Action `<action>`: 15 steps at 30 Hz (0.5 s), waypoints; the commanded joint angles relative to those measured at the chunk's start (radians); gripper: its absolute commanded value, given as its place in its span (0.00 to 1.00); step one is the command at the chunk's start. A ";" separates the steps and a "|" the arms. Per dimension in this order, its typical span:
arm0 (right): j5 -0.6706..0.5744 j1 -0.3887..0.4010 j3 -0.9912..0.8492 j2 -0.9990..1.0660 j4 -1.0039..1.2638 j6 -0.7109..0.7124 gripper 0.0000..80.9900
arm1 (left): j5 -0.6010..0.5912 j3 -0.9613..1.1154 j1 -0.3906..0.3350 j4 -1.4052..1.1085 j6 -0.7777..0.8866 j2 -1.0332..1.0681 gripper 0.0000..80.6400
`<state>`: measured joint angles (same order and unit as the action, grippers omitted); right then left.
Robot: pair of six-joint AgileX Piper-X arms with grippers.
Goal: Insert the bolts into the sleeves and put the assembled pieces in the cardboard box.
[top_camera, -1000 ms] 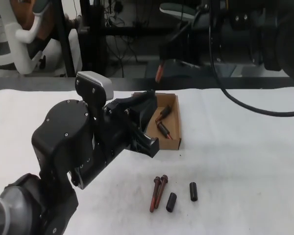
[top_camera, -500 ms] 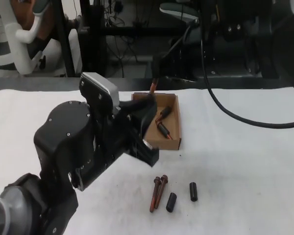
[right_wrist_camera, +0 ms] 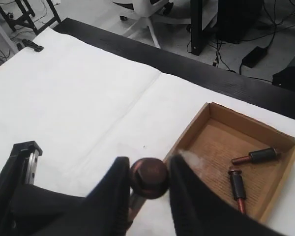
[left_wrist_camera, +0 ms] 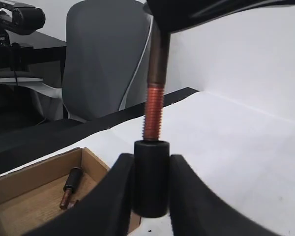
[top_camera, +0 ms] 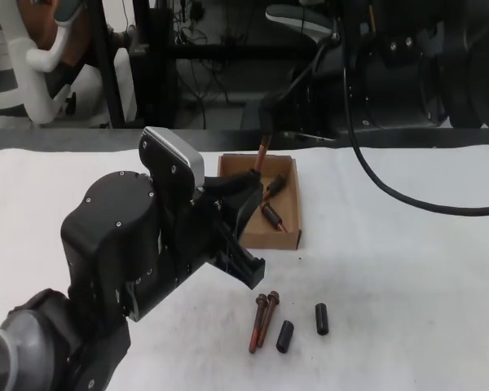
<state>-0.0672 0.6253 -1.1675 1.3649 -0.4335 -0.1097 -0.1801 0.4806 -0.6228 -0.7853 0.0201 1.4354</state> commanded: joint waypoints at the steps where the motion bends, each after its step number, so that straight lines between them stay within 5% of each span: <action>1: -0.008 0.003 -0.011 -0.015 -0.003 0.006 0.00 | -0.008 0.001 -0.004 -0.034 0.000 -0.001 0.02; 15: -0.051 0.050 -0.008 -0.009 -0.142 -0.047 0.00 | -0.008 0.001 -0.004 -0.069 0.001 -0.001 0.02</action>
<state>-0.0742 0.6592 -1.1701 1.3649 -0.5061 -0.1453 -0.1897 0.4706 -0.6252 -0.8153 0.0201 1.4354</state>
